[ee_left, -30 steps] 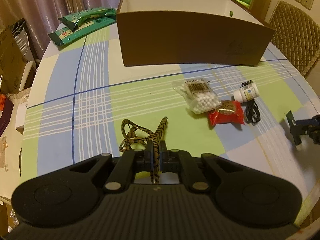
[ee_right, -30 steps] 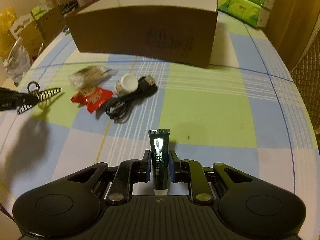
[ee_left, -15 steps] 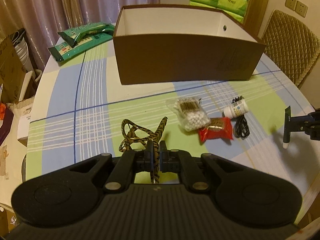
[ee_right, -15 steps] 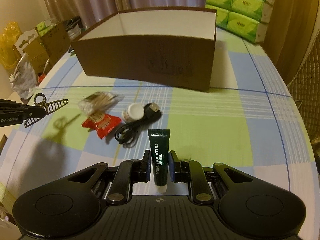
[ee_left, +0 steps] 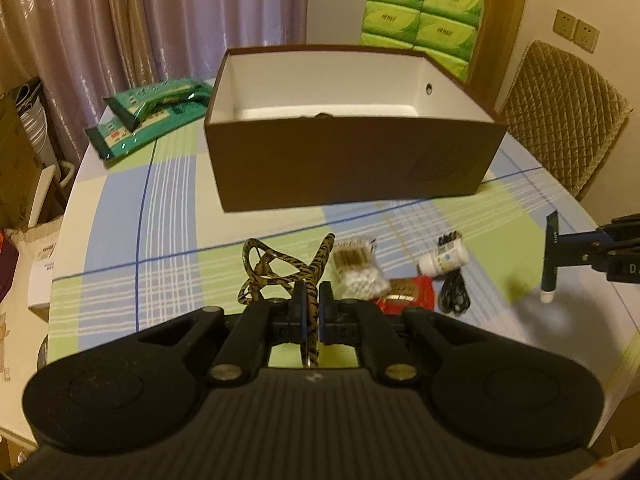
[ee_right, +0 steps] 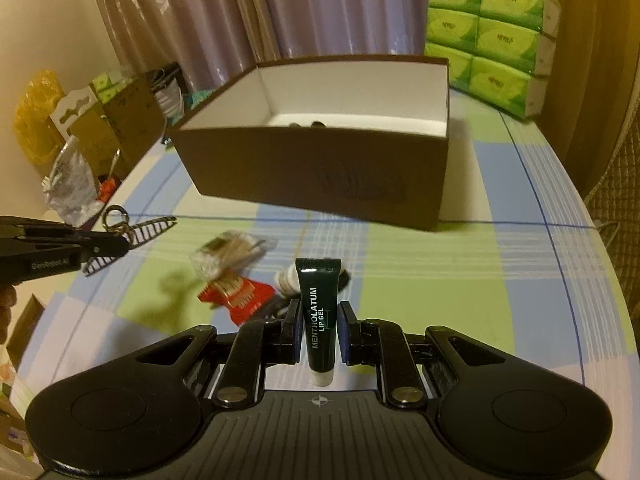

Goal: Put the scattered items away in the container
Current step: 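Lift and carry the lip gel tube and leopard clip with both tools over the box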

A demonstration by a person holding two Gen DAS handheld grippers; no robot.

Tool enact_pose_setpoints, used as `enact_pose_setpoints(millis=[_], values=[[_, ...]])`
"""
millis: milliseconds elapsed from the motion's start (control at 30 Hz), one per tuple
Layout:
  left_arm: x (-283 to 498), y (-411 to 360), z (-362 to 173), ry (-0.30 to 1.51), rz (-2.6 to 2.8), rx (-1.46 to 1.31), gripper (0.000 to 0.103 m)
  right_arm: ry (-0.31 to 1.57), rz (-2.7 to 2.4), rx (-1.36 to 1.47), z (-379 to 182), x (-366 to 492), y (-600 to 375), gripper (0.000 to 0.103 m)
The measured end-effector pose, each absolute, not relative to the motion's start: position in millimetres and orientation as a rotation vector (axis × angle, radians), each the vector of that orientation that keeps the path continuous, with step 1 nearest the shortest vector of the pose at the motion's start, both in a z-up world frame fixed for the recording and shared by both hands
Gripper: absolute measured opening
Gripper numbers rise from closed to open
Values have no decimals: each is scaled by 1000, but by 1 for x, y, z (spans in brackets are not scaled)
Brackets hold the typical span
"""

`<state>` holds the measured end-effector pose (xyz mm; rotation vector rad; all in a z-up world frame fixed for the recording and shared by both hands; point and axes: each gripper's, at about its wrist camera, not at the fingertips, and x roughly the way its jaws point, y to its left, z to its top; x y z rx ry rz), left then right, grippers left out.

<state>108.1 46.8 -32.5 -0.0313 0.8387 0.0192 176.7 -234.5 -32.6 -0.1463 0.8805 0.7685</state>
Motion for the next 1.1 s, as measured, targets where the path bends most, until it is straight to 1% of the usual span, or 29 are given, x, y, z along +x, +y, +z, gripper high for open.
enact_pose_setpoints(millis=[700, 1100], values=[[141, 36, 3, 733, -41, -10, 3, 779, 829, -99, 5, 201, -223, 15], [173, 30, 20, 683, -76, 11, 3, 715, 845, -98, 26, 228, -210, 15]])
